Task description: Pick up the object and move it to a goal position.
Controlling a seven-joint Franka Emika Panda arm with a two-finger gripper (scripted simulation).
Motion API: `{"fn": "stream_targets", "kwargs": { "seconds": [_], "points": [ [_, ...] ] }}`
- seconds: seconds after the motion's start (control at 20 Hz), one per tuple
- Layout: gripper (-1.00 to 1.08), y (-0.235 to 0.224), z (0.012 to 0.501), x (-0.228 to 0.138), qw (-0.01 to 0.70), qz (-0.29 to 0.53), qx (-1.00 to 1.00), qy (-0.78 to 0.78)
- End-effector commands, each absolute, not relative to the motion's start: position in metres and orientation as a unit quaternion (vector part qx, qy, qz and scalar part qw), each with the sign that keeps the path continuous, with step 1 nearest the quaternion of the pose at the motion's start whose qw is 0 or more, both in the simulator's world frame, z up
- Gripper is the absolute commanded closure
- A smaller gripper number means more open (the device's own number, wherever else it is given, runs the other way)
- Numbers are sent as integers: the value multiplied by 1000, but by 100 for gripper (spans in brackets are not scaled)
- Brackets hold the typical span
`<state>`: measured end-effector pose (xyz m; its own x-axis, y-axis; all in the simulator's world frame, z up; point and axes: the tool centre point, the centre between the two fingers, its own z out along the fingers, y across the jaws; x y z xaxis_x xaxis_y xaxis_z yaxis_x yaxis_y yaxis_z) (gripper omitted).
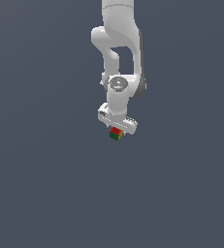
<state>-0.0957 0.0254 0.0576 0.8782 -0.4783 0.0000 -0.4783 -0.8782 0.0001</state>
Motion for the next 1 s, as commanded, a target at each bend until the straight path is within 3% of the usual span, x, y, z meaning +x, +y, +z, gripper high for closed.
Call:
{"fn": "stream_targets", "kwargs": {
  "seconds": [0.0, 0.35, 0.4, 0.95],
  "points": [
    [-92, 25, 46, -96, 0, 0, 969, -247],
    [-92, 25, 33, -96, 0, 0, 969, -248],
    [108, 25, 33, -96, 0, 0, 969, -248],
    [108, 26, 34, -96, 0, 0, 969, -248]
  ]
}}
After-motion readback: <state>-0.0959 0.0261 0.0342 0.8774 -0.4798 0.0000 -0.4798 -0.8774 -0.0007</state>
